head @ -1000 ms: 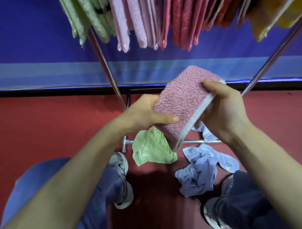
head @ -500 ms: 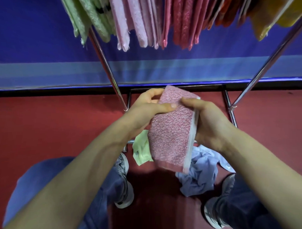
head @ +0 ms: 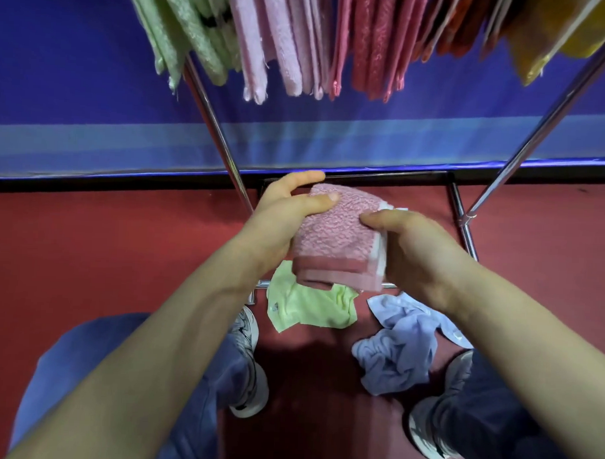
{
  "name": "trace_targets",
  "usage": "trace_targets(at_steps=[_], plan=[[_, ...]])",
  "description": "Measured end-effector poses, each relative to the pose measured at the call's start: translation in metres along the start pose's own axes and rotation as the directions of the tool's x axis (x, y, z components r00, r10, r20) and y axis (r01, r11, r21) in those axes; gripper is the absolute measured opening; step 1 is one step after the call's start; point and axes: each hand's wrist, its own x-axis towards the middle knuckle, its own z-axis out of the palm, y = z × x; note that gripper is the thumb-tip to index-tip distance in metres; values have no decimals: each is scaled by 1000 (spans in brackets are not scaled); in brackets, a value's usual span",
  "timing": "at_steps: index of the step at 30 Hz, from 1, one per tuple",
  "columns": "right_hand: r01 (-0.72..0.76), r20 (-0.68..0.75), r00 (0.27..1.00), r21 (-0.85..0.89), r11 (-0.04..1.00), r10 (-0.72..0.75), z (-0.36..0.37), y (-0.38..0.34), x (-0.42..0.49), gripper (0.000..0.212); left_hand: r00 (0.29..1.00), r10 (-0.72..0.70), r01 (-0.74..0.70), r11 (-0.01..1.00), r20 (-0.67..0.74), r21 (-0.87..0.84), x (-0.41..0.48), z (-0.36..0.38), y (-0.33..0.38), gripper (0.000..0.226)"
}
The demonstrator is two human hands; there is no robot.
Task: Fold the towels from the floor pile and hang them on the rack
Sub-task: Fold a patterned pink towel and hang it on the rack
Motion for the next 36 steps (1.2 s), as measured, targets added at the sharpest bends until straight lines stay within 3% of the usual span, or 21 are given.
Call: trace_targets(at_steps=[2, 3, 5, 7, 9, 13, 15, 19, 24, 27, 29, 32, 36], plan=[[-5, -67, 998, 80, 997, 11, -1, -2, 1, 33, 999, 40, -37, 986, -14, 164, -1, 3, -6, 58], [-21, -87, 996, 118, 993, 31, -3, -4, 2, 33, 991, 130, -119, 948, -19, 296, -4, 6, -8, 56], [-48, -82, 995, 151, 987, 61, -7, -9, 1, 34, 918, 391, -359, 754, 64, 550, -11, 9, -10, 48], [-62, -54, 996, 179, 982, 73, -11, -13, -1, 33, 794, 539, -585, 550, 281, 596, -18, 11, -10, 40], [-79, 13, 997, 217, 973, 78, -13, -16, -4, 33, 711, 545, -696, 451, 445, 559, -20, 11, -13, 31], [-104, 109, 991, 234, 967, 80, -15, -17, -4, 26, 664, 444, -740, 271, 602, 615, -17, 10, -23, 32], [-111, 149, 986, 241, 964, 76, -13, -18, -4, 20, 667, 437, -740, 292, 603, 606, -15, 9, -25, 32], [-97, 251, 967, 242, 965, 35, -11, -19, -9, 52, 722, 455, -690, 425, 521, 586, -14, 10, -20, 25], [-47, 239, 971, 292, 955, -25, -4, -15, -8, 60, 777, 435, -630, 536, 455, 562, -11, 6, -15, 11], [-66, 245, 969, 324, 944, -16, -2, -16, -8, 61, 774, 502, -632, 575, 386, 519, -12, 9, -16, 11], [-118, 237, 971, 393, 912, 23, -4, -16, -3, 61, 749, 546, -659, 556, 376, 506, -13, 10, -16, 11], [-227, 223, 967, 515, 827, 126, -12, -14, 5, 64, 705, 527, -706, 453, 475, 544, -16, 9, -17, 12], [-249, 170, 968, 561, 790, 184, -15, -11, 7, 75, 639, 560, -757, 338, 527, 560, -16, 8, -19, 10]])
